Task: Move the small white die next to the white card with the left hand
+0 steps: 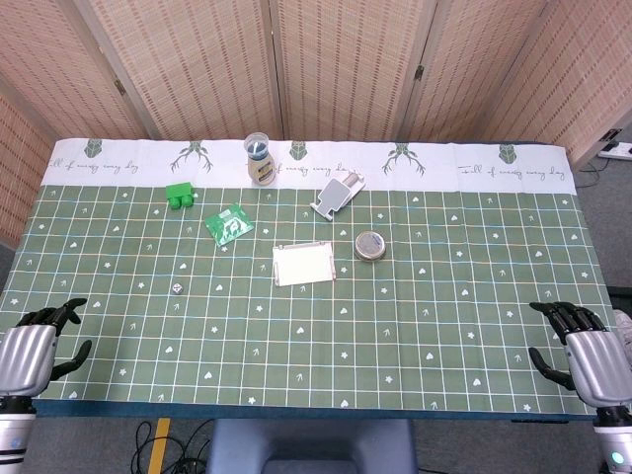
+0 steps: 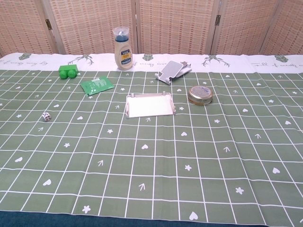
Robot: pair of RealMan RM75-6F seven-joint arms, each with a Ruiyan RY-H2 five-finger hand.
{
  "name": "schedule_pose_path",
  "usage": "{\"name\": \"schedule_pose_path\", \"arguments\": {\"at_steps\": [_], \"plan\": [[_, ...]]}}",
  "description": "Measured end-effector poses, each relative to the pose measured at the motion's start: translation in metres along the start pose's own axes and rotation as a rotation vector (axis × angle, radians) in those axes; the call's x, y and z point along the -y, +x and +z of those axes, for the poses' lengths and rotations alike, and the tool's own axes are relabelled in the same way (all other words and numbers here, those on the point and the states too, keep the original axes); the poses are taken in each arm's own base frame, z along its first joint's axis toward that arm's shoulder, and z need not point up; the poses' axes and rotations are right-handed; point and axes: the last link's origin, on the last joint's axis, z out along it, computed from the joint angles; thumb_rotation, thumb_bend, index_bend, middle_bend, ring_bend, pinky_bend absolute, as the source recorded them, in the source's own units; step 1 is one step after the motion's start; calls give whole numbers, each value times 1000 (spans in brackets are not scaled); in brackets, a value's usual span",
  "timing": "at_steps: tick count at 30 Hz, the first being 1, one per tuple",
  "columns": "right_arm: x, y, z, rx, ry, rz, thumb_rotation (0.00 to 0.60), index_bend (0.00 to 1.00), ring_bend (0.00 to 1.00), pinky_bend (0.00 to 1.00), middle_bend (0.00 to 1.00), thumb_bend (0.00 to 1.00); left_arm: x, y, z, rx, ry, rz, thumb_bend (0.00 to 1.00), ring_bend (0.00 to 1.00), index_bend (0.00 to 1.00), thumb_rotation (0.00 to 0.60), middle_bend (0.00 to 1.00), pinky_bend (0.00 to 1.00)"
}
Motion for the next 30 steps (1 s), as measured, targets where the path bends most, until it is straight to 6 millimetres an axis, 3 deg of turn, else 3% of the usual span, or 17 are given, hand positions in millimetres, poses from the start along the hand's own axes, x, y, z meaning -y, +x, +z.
{"name": "schedule_pose_path", "arguments": {"at_steps": [11, 21, 26, 30], "plan": [[1, 3, 0, -21, 10, 2, 600, 245, 219, 262, 280, 263, -4, 0, 4, -6, -40, 3, 349, 362, 271, 600, 461, 381], [4, 7, 2, -36, 24, -10, 600, 245, 219, 262, 280, 263, -33, -1, 36, 5, -226, -14, 349, 433, 304, 600, 493, 404], [5, 10, 3, -41, 28, -16, 600, 245, 219, 262, 280, 263, -54, -4, 60, 32, -341, -1, 349, 654, 325, 600, 714, 803], [5, 9, 3, -37, 27, -16, 600, 245, 219, 262, 280, 263, -72, -12, 83, 80, -436, 25, 349, 744, 345, 600, 825, 894]]}}
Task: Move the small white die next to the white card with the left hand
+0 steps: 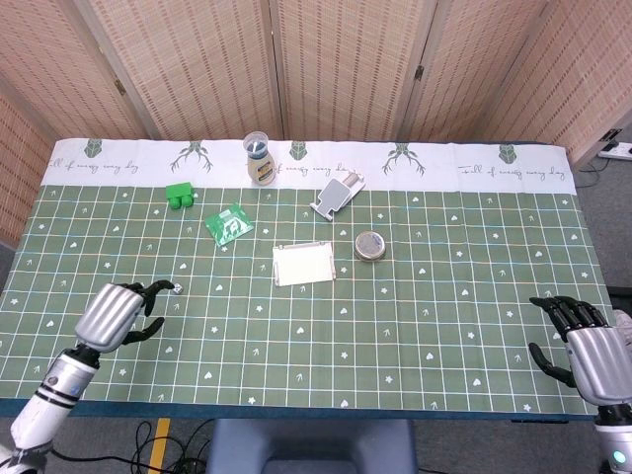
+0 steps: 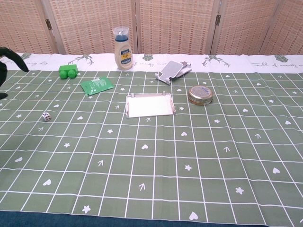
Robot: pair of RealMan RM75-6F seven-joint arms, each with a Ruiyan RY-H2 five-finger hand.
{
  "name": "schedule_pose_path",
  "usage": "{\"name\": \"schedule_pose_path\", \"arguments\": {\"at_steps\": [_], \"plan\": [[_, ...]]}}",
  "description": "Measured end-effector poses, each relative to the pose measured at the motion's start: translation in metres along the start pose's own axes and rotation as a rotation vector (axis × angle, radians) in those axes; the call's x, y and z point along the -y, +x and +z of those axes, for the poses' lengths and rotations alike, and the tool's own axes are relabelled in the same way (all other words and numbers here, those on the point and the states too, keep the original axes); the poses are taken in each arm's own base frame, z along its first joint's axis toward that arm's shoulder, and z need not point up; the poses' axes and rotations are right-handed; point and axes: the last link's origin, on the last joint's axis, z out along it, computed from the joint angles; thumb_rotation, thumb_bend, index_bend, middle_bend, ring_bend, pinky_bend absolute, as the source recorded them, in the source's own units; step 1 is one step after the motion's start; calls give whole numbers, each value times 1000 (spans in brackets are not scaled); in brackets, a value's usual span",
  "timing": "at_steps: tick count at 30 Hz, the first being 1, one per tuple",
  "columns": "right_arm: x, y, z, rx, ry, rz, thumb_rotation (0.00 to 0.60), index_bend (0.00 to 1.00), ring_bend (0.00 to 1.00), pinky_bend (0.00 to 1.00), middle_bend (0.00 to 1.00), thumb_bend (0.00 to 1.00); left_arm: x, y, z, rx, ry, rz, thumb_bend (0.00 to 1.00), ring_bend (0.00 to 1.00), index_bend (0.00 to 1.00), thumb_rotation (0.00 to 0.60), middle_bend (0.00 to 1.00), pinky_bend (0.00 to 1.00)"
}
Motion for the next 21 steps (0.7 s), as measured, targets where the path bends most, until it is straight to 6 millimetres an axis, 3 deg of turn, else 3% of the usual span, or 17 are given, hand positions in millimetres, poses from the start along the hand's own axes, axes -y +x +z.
{"name": "schedule_pose_path", "arguments": {"at_steps": [10, 21], "plan": [[-2, 0, -1, 3, -6, -1, 600, 245, 219, 262, 280, 263, 0, -25, 55, 119, -87, 97, 349, 798, 356, 600, 917, 944], [-5, 0, -4, 3, -16, 3, 600, 245, 219, 263, 280, 263, 22, -54, 76, 200, 2, 109, 349, 841, 381, 600, 972, 976]]}}
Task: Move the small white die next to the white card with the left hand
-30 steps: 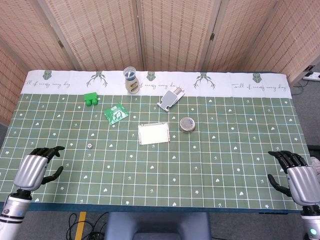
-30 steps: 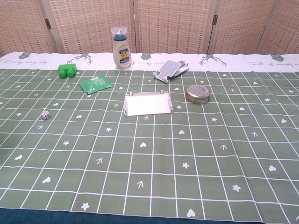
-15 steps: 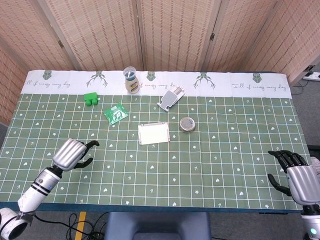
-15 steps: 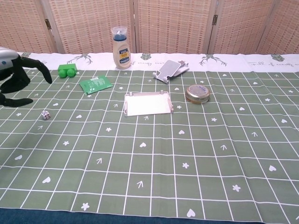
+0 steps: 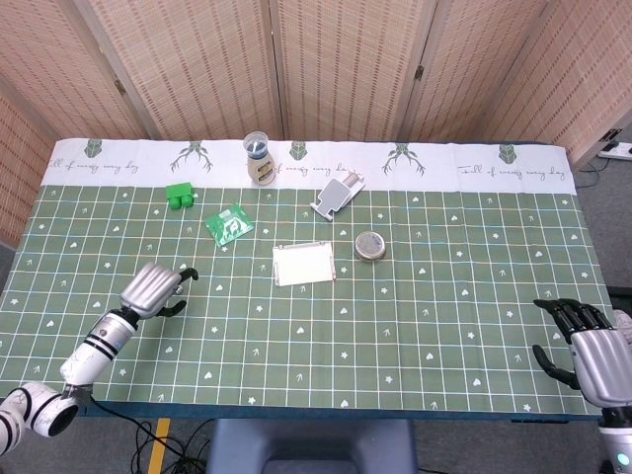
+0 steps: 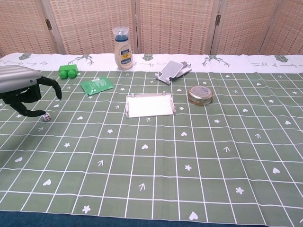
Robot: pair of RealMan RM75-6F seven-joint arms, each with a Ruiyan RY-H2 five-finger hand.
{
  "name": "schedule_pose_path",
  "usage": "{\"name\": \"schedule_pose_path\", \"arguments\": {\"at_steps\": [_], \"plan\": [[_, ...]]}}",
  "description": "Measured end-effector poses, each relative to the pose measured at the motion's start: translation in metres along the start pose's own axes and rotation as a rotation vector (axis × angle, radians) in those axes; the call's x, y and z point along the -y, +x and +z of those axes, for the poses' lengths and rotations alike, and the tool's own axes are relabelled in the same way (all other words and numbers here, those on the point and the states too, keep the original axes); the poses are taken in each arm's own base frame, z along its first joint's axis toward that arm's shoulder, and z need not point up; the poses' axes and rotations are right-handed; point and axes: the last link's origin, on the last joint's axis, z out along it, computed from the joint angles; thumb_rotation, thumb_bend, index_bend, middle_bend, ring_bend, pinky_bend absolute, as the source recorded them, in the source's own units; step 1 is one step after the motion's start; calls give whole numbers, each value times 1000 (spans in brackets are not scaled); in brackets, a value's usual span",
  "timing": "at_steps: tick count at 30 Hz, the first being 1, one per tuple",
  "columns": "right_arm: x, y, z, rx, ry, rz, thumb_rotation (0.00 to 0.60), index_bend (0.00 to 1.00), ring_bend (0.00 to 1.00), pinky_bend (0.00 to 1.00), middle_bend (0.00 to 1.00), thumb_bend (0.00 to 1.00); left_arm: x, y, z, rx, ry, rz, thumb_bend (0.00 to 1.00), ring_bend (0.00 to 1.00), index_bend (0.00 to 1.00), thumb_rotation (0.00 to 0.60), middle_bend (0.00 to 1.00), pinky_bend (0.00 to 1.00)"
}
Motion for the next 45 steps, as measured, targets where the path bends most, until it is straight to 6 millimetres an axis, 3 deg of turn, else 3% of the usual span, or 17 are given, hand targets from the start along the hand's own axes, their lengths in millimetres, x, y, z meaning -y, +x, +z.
{"name": "schedule_pose_path", "arguments": {"at_steps": [19, 41, 45], "plan": [[-1, -2, -2, 5, -6, 0, 600, 245, 219, 263, 280, 264, 23, -31, 18, 74, 89, 8, 349, 842, 446, 600, 972, 976], [-2, -2, -3, 13, -19, -8, 600, 245, 219, 263, 280, 263, 31, -41, 36, 88, 122, 14, 350, 842, 522, 600, 972, 976], [-1, -3, -2, 15, -18, -8, 600, 246, 219, 263, 280, 263, 33, -42, 37, 89, 127, 19, 388, 841, 548, 600, 972, 976]]}}
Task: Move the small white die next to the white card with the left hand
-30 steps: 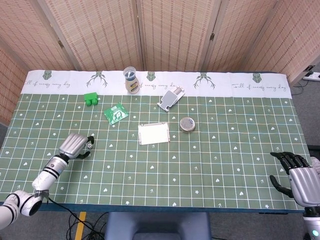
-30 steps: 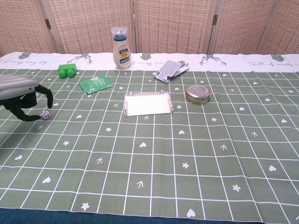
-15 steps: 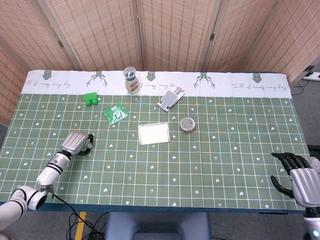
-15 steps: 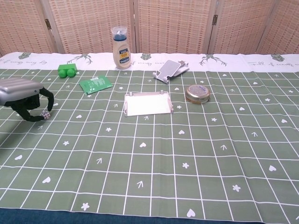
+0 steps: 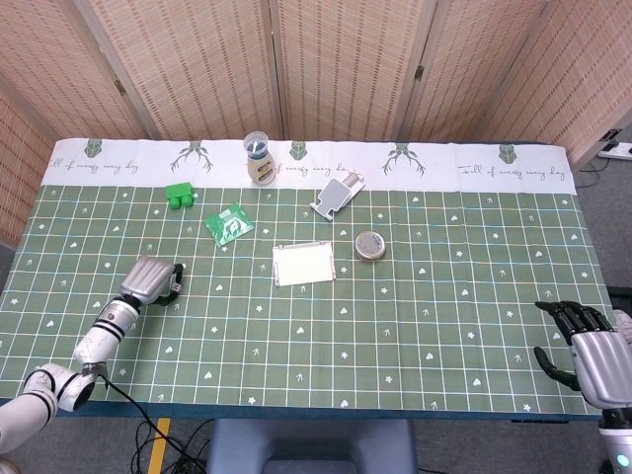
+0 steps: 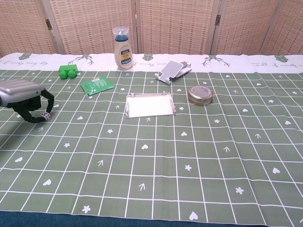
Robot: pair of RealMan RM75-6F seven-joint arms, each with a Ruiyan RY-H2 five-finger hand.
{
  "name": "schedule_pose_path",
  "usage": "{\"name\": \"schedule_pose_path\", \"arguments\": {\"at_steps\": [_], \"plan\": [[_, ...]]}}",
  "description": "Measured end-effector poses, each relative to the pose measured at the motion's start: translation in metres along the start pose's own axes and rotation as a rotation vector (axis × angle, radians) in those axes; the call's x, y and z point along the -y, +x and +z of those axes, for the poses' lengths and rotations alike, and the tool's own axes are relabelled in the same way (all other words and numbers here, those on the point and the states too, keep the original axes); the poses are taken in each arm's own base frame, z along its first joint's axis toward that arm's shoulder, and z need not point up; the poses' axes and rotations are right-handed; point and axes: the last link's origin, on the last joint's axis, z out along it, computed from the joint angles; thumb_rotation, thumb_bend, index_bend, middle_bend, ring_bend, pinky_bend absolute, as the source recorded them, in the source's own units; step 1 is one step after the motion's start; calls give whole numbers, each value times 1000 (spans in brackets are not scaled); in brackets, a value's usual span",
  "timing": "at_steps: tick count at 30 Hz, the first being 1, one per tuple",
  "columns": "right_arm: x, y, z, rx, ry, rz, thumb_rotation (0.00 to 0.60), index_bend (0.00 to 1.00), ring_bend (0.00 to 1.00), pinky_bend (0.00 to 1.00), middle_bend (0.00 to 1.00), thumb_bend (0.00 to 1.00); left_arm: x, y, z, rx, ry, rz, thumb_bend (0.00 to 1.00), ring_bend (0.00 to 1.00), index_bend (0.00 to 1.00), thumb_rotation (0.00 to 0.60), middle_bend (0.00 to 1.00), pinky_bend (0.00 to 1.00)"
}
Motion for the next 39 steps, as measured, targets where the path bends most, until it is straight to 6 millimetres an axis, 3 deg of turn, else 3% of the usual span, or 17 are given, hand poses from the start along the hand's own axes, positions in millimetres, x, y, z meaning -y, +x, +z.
{"name": "schedule_pose_path", "arguments": {"at_steps": [6, 12, 18, 21, 23, 24, 26, 31, 39], "plan": [[1, 0, 1, 0, 2, 1, 600, 245, 219, 263, 280, 263, 0, 2, 0, -16, -1, -14, 407, 841, 606, 600, 972, 976], [1, 0, 2, -1, 6, 1, 600, 245, 219, 263, 280, 263, -13, 11, -6, -50, -50, -59, 407, 834, 603, 600, 972, 973], [0, 0, 2, 1, 9, 0, 600, 245, 219, 263, 280, 263, -39, 36, -19, -127, -142, -136, 407, 827, 587, 600, 967, 970], [-2, 1, 2, -3, 3, -1, 600, 245, 219, 263, 280, 263, -51, 59, -27, -214, -188, -209, 406, 810, 508, 600, 943, 969], [-3, 1, 1, -8, 0, 2, 600, 245, 219, 263, 280, 263, -57, 78, -34, -293, -214, -257, 406, 770, 321, 600, 881, 966], [-3, 1, 1, -8, 0, 2, 600, 245, 219, 263, 280, 263, -58, 86, -37, -330, -221, -277, 406, 723, 166, 600, 799, 955], [-3, 1, 1, -5, 0, 4, 600, 245, 219, 263, 280, 263, -62, 103, -44, -417, -237, -331, 404, 644, 14, 600, 639, 937], [-5, -1, 1, -1, -3, 7, 600, 245, 219, 263, 280, 263, -66, 127, -62, -556, -264, -390, 380, 541, 0, 600, 439, 912], [-6, -1, 1, -5, -4, 8, 600, 245, 219, 263, 280, 263, -58, 123, -78, -539, -222, -334, 379, 424, 0, 600, 345, 750]]}}
